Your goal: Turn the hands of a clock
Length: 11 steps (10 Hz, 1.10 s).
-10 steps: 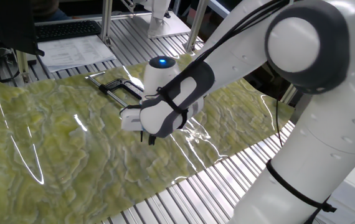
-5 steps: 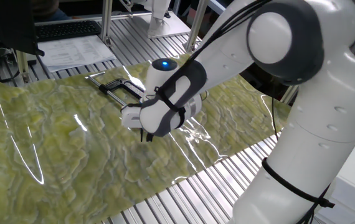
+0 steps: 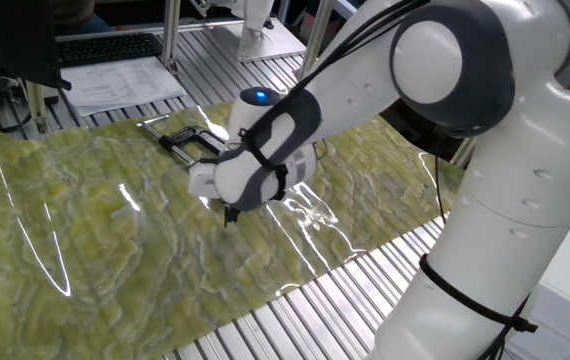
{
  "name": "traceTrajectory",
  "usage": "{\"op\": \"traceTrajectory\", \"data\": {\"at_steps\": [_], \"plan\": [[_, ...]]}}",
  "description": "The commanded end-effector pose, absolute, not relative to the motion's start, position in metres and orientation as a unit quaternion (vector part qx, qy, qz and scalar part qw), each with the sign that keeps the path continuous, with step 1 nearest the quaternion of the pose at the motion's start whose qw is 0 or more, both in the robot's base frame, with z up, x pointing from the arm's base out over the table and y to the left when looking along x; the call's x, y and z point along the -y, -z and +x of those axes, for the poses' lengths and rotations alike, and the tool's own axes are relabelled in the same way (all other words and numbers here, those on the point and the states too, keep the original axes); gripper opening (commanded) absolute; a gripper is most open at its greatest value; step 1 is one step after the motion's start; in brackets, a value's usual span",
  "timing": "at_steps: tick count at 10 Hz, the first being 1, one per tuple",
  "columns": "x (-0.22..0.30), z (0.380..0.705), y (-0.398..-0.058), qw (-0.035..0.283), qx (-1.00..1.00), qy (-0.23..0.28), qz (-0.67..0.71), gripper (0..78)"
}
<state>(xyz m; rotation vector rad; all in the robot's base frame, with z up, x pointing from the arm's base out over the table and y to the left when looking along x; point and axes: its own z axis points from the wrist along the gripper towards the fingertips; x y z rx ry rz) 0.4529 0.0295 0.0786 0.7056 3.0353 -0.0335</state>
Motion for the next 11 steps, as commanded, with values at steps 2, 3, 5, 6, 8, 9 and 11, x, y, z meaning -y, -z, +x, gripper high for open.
{"op": "traceTrajectory", "data": {"at_steps": [2, 3, 5, 6, 8, 9, 11], "plan": [[-0.057, 0.475, -0.086, 0.014, -0.963, 0.008, 0.268, 0.0], [-0.061, 0.482, -0.088, 0.014, -0.962, 0.008, 0.274, 0.0], [-0.062, 0.491, -0.088, 0.017, -0.961, 0.008, 0.276, 0.0], [-0.063, 0.495, -0.086, 0.020, -0.961, 0.007, 0.276, 0.0], [-0.062, 0.498, -0.086, 0.021, -0.961, 0.009, 0.277, 0.0], [-0.062, 0.501, -0.087, 0.021, -0.960, 0.009, 0.280, 0.0], [-0.063, 0.505, -0.092, 0.017, -0.959, 0.011, 0.281, 0.0]]}}
